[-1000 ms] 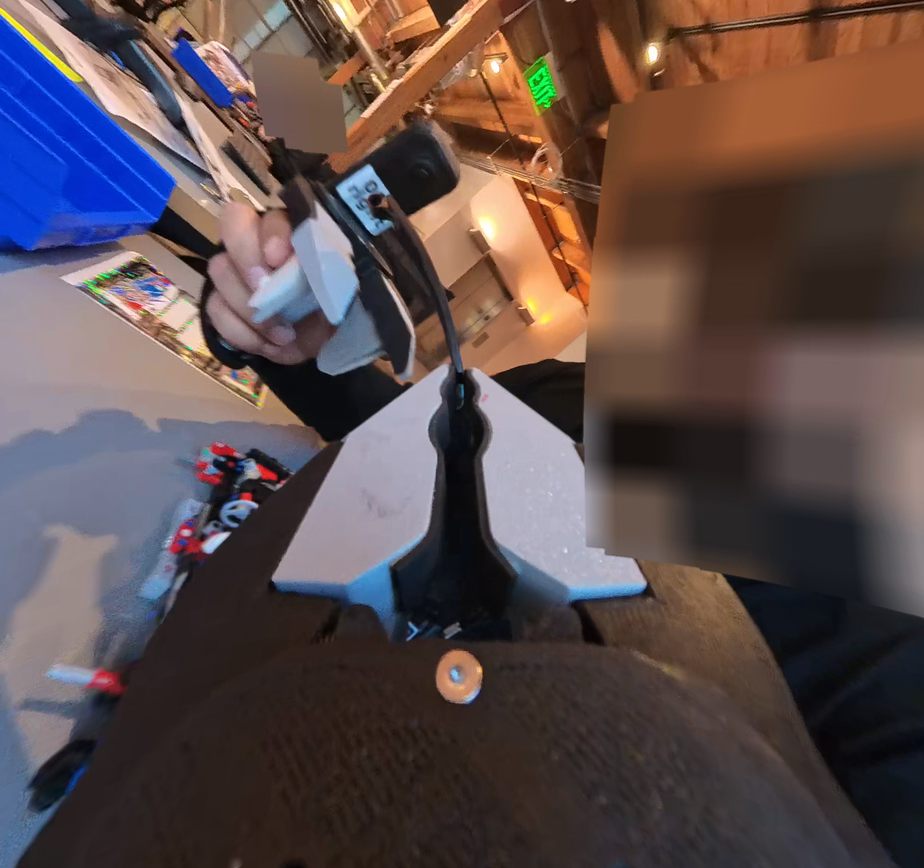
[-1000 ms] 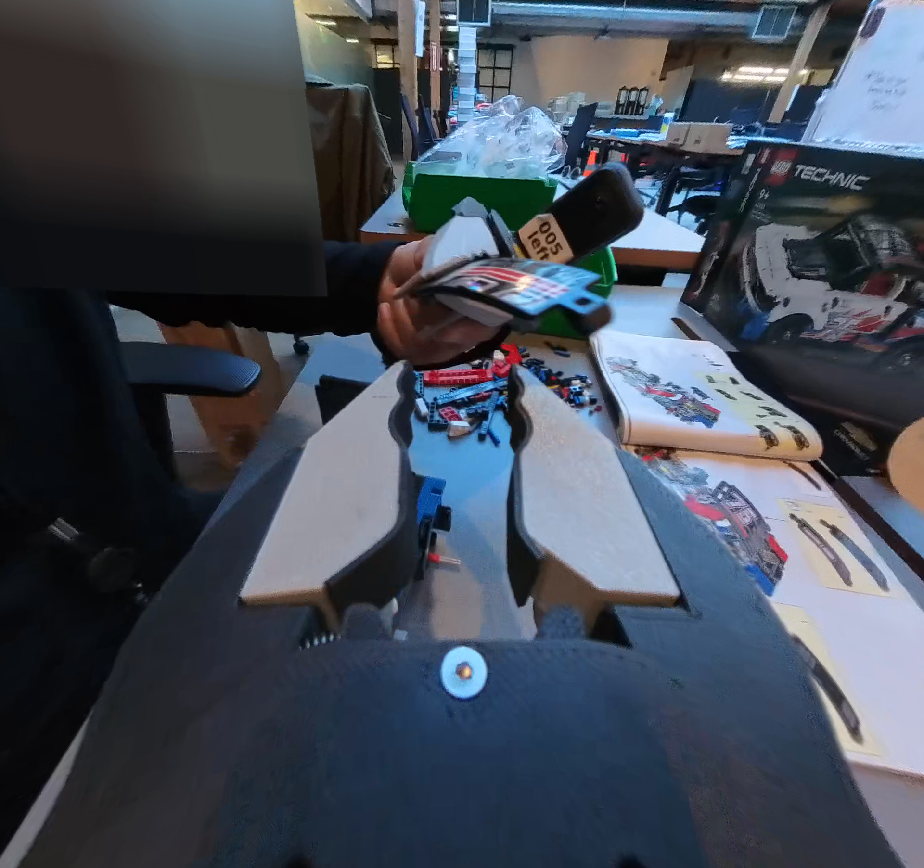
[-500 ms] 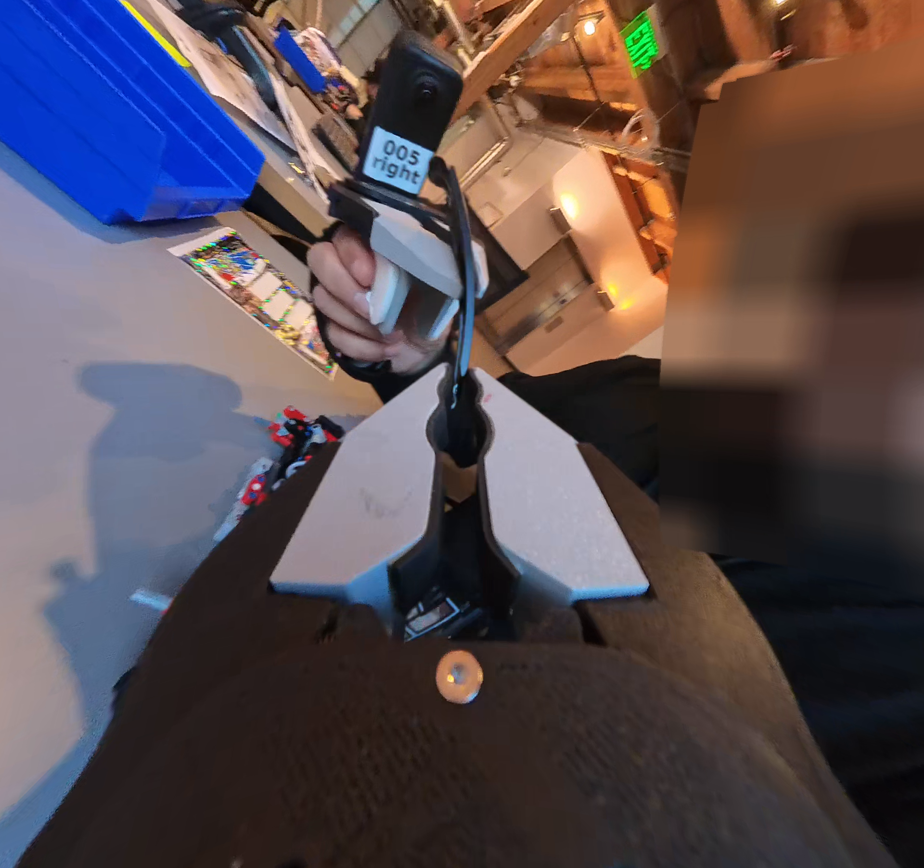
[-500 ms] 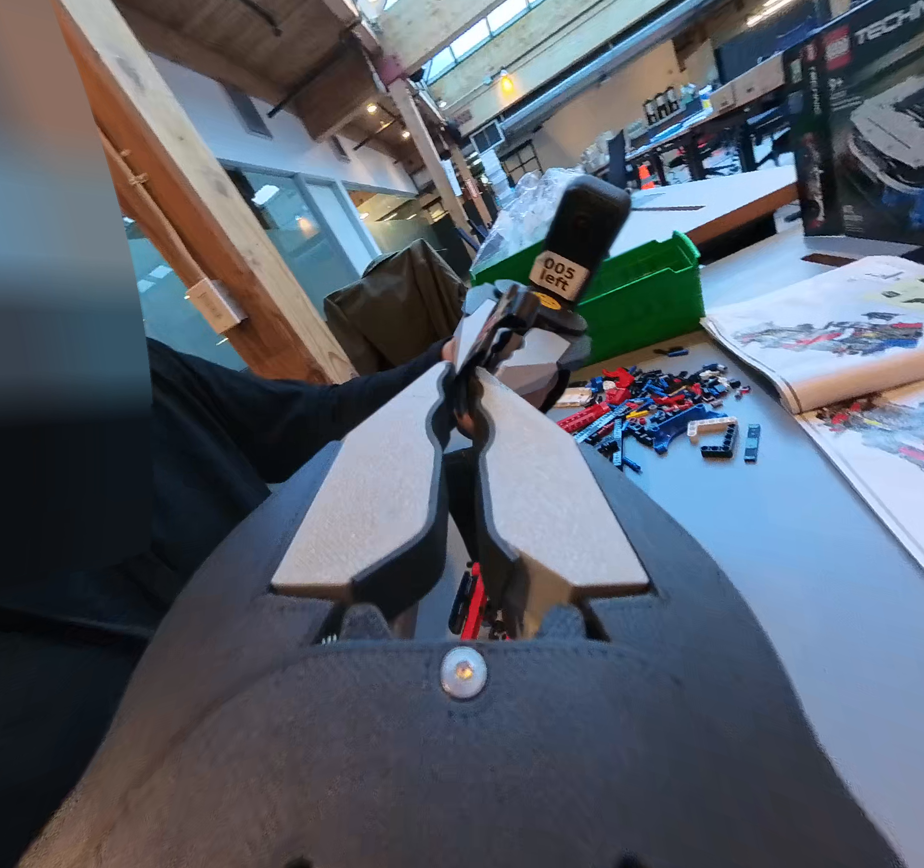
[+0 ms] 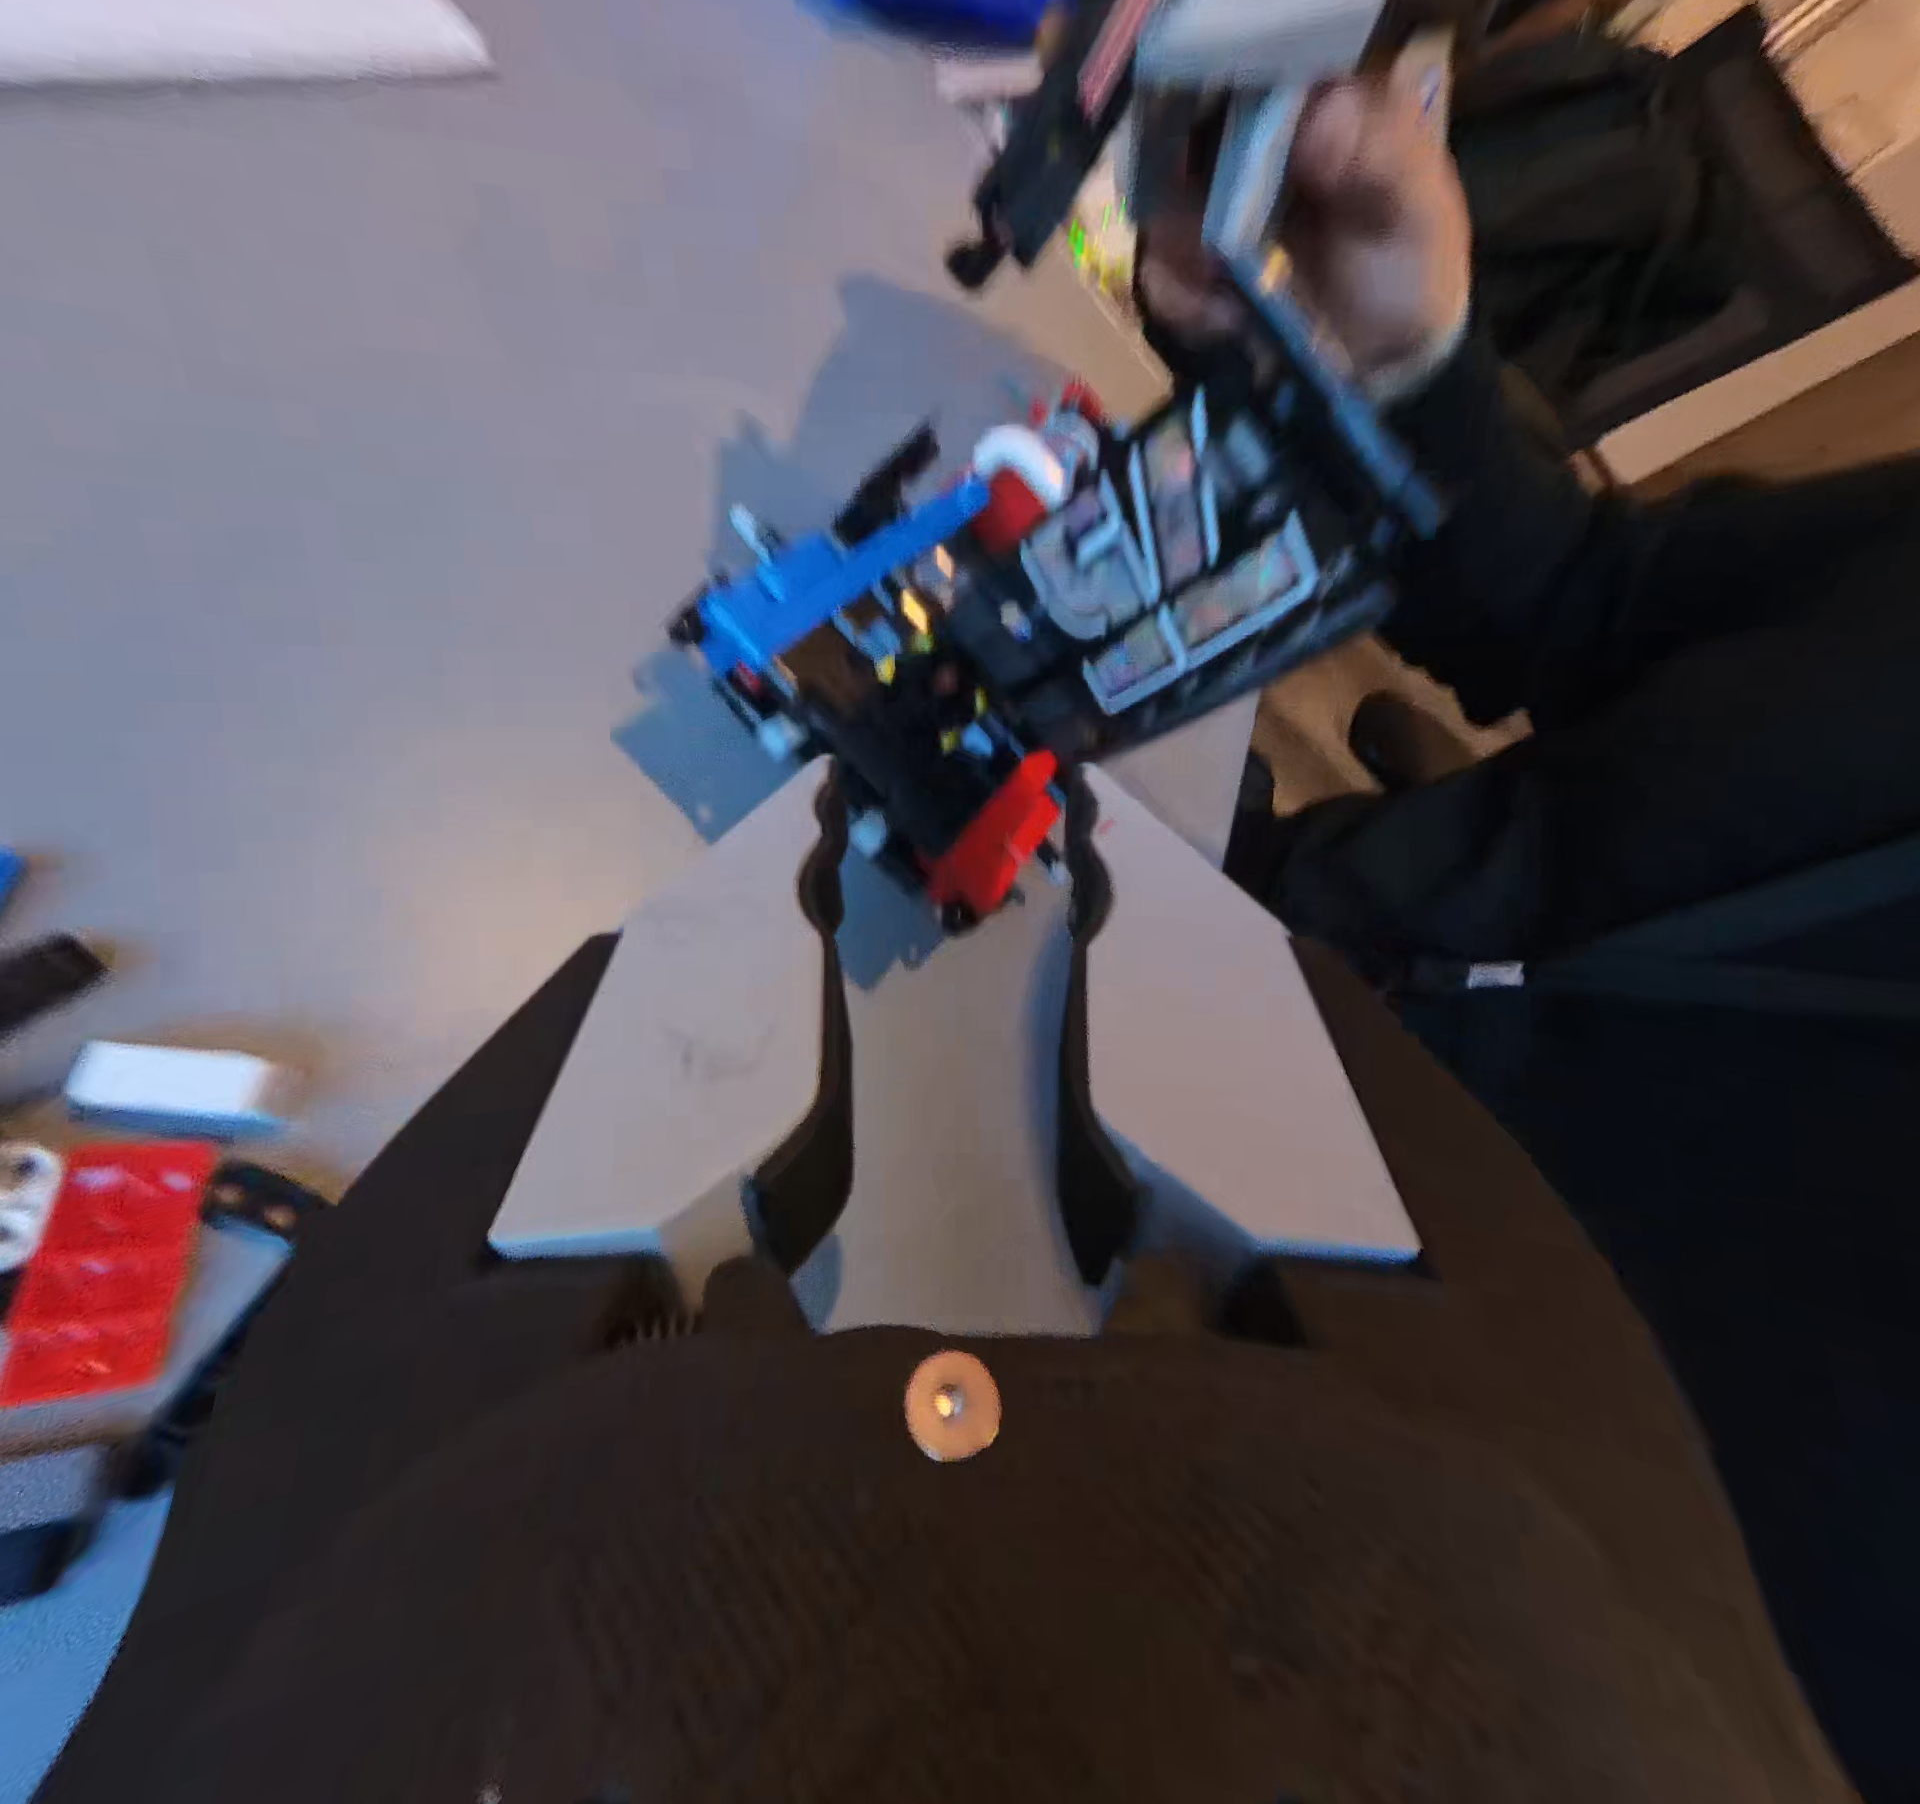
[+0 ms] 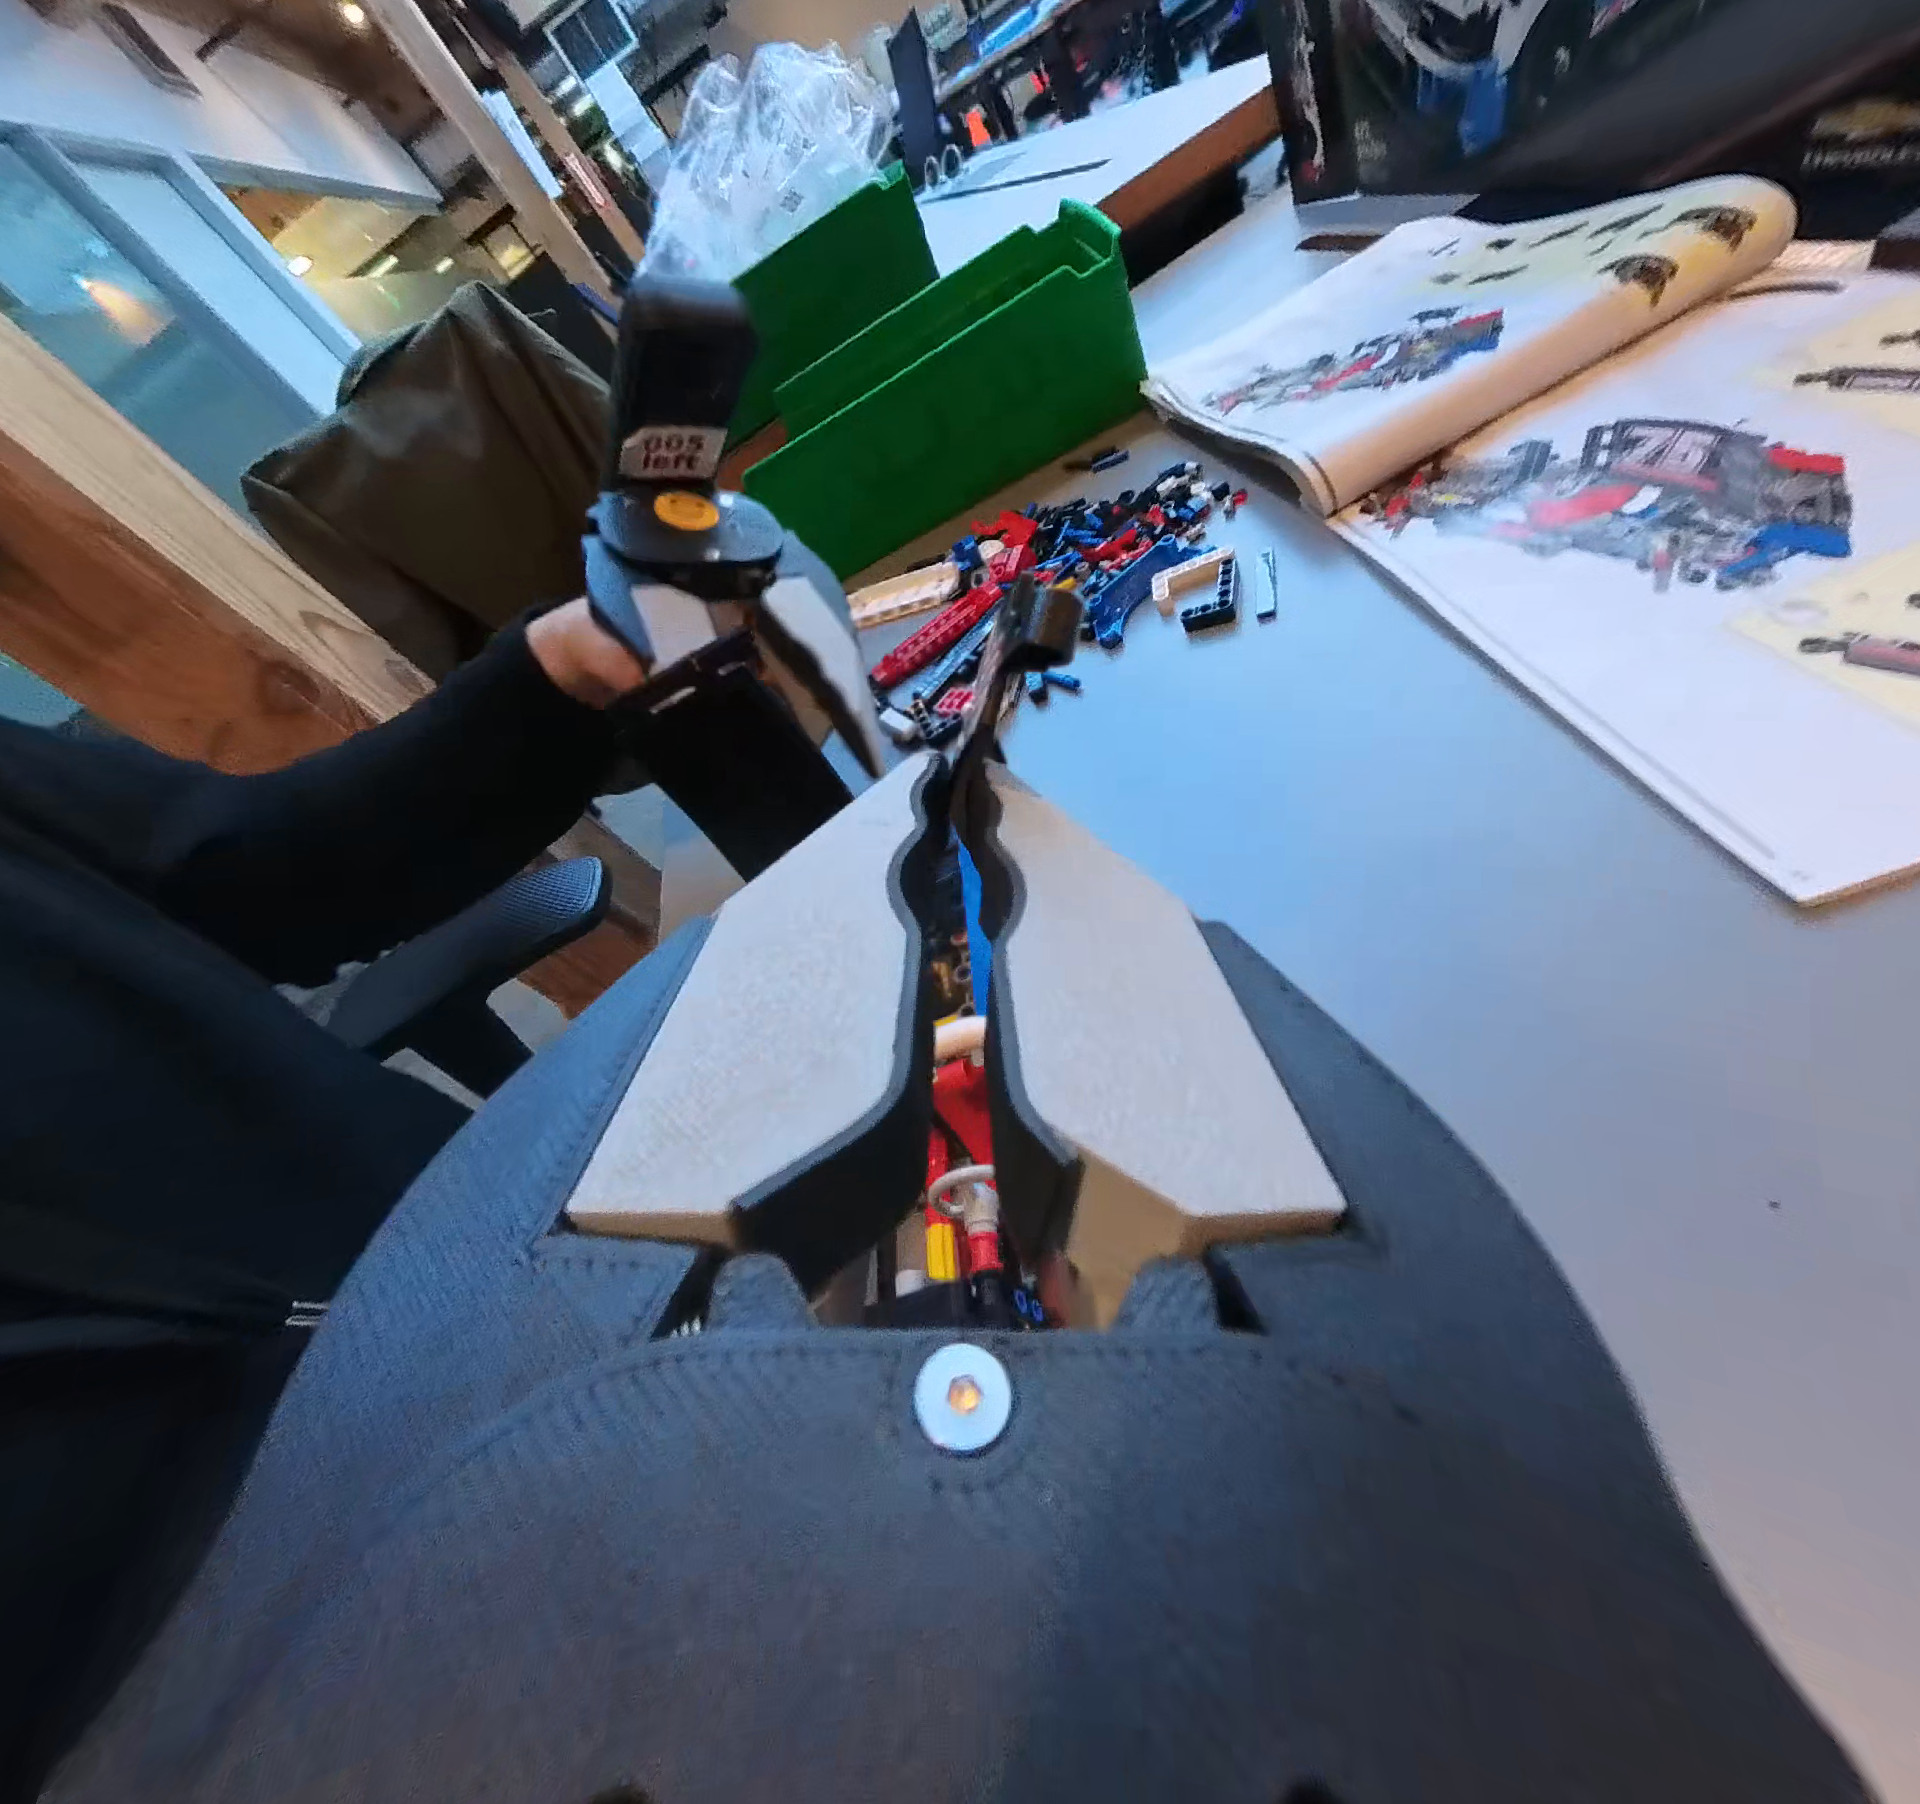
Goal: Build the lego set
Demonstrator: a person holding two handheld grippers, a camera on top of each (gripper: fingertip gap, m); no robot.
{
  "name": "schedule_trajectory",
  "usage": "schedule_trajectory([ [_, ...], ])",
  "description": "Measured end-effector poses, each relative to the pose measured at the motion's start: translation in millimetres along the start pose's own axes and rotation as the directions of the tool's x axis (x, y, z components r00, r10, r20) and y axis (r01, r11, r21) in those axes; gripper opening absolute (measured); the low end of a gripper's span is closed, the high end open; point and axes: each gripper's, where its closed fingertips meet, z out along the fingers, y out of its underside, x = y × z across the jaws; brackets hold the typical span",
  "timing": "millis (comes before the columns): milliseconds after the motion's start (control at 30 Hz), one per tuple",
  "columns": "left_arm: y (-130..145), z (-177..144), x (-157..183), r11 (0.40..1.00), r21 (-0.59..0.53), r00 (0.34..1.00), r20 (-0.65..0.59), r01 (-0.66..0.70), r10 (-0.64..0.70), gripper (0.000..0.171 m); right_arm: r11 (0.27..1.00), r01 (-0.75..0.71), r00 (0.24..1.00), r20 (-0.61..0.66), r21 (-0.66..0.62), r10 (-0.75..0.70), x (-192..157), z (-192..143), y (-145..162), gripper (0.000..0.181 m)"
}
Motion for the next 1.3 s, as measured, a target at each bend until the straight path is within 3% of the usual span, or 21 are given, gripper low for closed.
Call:
schedule_trajectory([
  [100,35,11,-3,0.993,-0.118,0.998,0.064,0.005,0.002,0.038,1.0,-0.003,1.0,0.012,-0.021,0.003,0,7,7,0.0],
  [433,59,48,48,0.991,-0.121,0.991,-0.114,0.05,-0.064,0.037,0.996,-0.002,1.0,0.02,-0.094,0.004,-6,15,21,0.0],
  [533,72,34,39,0.983,-0.18,0.998,-0.05,0.035,-0.045,0.035,0.995,-0.001,1.0,0.03,-0.104,0.004,-11,11,23,0.0],
  [600,60,15,27,0.988,-0.154,1.0,0.015,0.01,-0.007,0.028,0.994,-0.005,0.999,0.041,-0.108,0.009,-15,9,23,0.0],
  [700,8,-2,13,0.993,-0.058,0.987,0.118,-0.101,0.107,0.027,0.994,-0.01,0.999,0.052,-0.108,0.015,-21,12,23,0.0],
  [833,-63,10,10,0.928,-0.043,0.896,0.249,-0.37,0.369,0.032,0.997,-0.023,1.0,-0.001,-0.077,0.023,-14,20,17,0.0],
  [933,-97,23,0,0.878,-0.078,0.823,0.32,-0.472,0.47,0.032,0.998,-0.058,0.997,-0.043,-0.017,0.057,-3,22,5,0.0],
  [1100,-109,54,3,0.86,-0.105,0.829,0.229,-0.5,0.51,0.046,0.992,-0.104,0.991,-0.072,0.073,0.109,8,23,-12,0.0],
  [1300,-103,75,-8,0.777,-0.21,0.729,0.268,-0.594,0.63,0.044,0.978,-0.17,0.983,-0.051,0.12,0.177,12,28,-16,0.0],
])
